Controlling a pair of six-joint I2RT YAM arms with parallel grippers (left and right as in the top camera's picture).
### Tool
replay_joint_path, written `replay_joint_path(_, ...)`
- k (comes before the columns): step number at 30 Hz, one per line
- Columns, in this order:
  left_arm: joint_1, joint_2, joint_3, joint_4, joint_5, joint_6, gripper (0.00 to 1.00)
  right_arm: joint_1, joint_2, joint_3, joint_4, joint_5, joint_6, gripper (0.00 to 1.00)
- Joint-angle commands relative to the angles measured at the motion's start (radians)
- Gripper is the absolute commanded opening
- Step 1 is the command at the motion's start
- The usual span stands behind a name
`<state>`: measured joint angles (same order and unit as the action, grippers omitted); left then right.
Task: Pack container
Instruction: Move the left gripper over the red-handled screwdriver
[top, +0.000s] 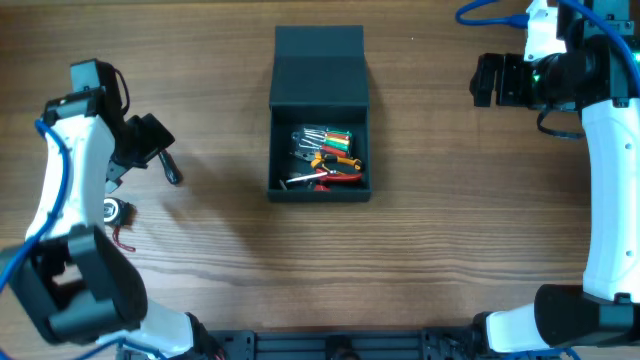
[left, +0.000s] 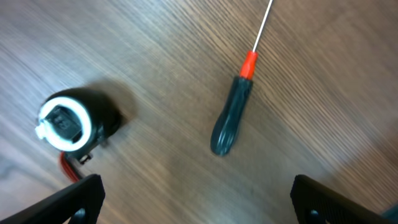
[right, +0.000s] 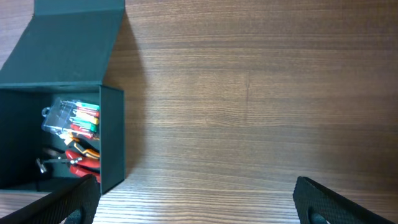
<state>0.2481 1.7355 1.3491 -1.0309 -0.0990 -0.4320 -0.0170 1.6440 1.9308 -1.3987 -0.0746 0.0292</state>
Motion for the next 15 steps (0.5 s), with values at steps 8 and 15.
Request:
replay_joint_path(8,-0.010,0.258,-0.008,0.101,0.061,0.098,1.00,-0.002,0.010,-0.009,-0.001,-0.005,-0.004,1.00)
replay_joint_path(15,-0.027,0.290,-0.008,0.169,0.061,0.142,1.00,-0.002,0.010,-0.009,-0.002,-0.005,-0.003,1.00)
